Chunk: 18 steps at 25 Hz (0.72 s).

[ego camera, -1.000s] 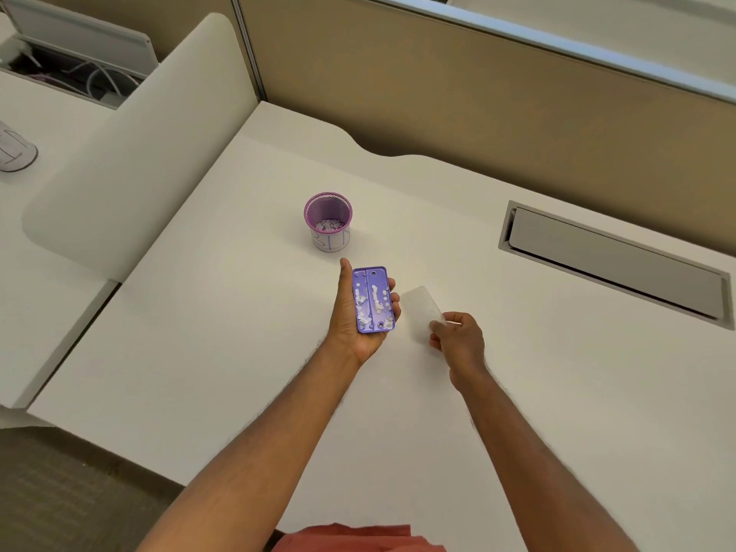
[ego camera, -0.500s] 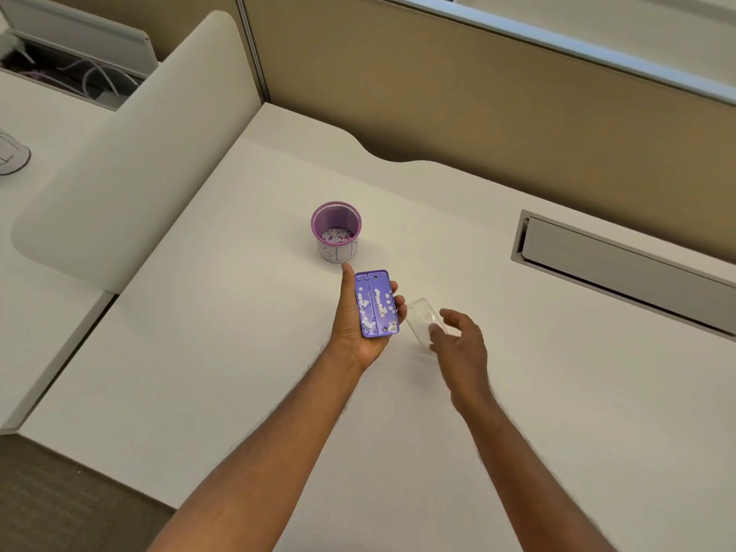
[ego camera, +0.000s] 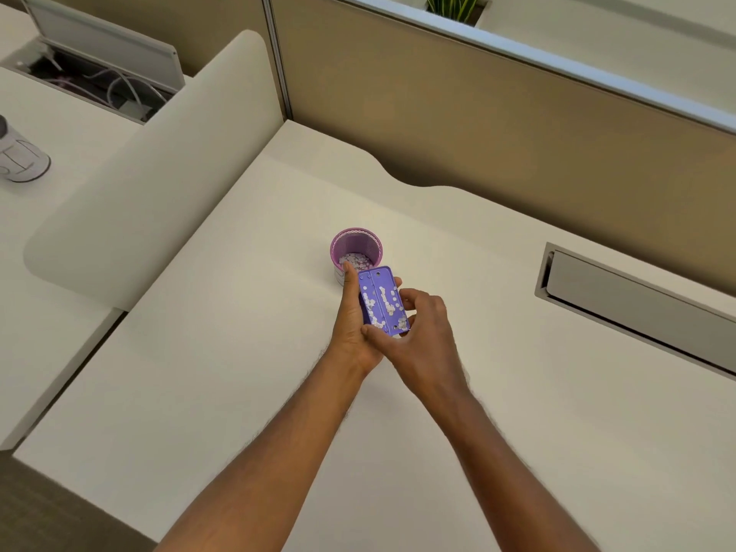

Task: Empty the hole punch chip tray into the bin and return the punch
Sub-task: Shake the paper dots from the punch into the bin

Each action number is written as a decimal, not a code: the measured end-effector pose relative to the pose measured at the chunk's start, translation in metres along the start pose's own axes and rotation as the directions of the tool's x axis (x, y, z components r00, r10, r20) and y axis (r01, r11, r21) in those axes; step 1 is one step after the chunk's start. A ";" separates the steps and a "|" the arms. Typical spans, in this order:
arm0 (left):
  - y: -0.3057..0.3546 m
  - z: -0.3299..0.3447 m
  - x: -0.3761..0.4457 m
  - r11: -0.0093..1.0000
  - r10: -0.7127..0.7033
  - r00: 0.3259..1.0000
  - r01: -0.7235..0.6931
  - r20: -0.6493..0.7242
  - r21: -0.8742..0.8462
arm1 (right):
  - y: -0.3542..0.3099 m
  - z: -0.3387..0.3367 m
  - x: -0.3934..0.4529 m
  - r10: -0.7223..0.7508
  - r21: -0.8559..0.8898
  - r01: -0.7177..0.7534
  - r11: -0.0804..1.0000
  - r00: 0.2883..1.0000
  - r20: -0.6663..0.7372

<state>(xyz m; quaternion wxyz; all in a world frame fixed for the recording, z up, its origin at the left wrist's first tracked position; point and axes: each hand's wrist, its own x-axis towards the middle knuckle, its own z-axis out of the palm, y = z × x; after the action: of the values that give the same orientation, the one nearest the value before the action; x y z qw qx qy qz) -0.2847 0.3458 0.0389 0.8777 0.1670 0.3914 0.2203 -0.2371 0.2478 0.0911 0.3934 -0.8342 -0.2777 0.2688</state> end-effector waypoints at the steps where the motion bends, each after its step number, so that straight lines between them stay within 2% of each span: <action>1: 0.001 -0.001 0.000 1.000 0.000 1.000 0.000 0.008 0.005 | -0.001 0.002 0.001 -0.006 0.003 0.006 1.000 1.000 -0.006; 6: 0.022 0.000 0.006 0.999 0.015 0.999 -0.017 0.043 0.040 | -0.012 0.007 0.020 -0.070 0.033 0.071 0.997 0.996 -0.055; 9: 0.047 -0.002 0.013 0.989 0.038 0.998 -0.044 0.049 0.138 | -0.021 0.013 0.038 -0.155 0.003 0.156 0.988 0.985 -0.081; 13: 0.091 0.000 0.023 0.966 0.031 0.999 -0.026 -0.018 0.256 | -0.032 0.027 0.068 -0.249 -0.019 0.249 0.968 0.963 -0.101; 18: 0.122 0.004 0.035 0.955 0.048 0.998 -0.033 -0.043 0.294 | -0.037 0.043 0.096 -0.295 -0.043 0.292 0.956 0.950 -0.100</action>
<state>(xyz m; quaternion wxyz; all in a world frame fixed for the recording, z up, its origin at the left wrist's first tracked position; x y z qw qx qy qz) -0.2920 0.4662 0.0769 0.8288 0.2976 0.4376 0.1818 -0.2077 0.3544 0.0753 0.4315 -0.8021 -0.3809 0.1591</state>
